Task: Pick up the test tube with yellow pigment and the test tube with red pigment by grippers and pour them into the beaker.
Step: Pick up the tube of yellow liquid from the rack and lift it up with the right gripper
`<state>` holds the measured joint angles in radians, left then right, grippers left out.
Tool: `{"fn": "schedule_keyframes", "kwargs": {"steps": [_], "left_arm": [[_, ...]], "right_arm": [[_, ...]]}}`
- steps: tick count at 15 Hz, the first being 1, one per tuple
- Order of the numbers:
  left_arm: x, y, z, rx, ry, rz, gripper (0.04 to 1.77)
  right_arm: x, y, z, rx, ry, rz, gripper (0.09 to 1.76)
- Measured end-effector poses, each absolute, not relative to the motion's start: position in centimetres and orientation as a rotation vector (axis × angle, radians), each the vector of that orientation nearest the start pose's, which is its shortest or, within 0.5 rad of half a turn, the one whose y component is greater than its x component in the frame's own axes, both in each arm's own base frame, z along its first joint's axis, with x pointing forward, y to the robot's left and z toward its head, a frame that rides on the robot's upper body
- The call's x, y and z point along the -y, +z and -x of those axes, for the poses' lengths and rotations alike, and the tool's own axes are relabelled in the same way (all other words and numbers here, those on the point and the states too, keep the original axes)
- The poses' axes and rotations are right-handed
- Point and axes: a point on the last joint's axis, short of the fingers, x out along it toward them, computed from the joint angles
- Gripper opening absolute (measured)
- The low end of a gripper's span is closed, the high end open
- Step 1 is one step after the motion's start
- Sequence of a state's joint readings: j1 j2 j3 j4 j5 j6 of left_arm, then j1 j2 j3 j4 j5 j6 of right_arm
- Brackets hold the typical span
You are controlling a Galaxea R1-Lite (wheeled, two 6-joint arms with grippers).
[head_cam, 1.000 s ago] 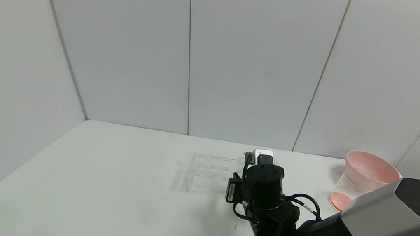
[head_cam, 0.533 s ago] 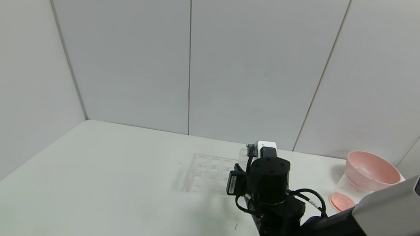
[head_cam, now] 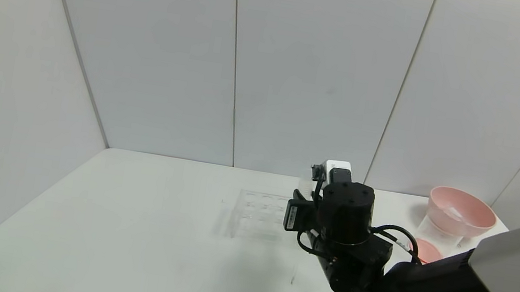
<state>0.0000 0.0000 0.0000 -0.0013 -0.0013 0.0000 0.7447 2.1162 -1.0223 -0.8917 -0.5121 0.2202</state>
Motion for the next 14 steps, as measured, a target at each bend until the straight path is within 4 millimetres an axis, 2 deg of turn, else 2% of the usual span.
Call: {"fn": "schedule_keyframes", "kwargs": {"steps": [5,7,10,14], "left_arm": [[0.0,7.6,2.3,0.001,-0.002,0.000,1.76],[0.0,7.6,2.3,0.001,-0.002,0.000,1.76],[0.0,7.6,2.3,0.001,-0.002,0.000,1.76],[0.0,7.6,2.3,0.001,-0.001,0.000,1.76]], "right_arm": [[-25.4,16.0,-29.3,-0.095,0.228,-0.120,0.55],[-23.9,17.8,-29.1,-0.057,0.206,-0.117,0.55],[-19.3,18.9,-29.7,-0.038,0.121,-0.074,0.55],[-10.5,18.6,-30.4,-0.066,0.063,-0.033,0.55]]}}
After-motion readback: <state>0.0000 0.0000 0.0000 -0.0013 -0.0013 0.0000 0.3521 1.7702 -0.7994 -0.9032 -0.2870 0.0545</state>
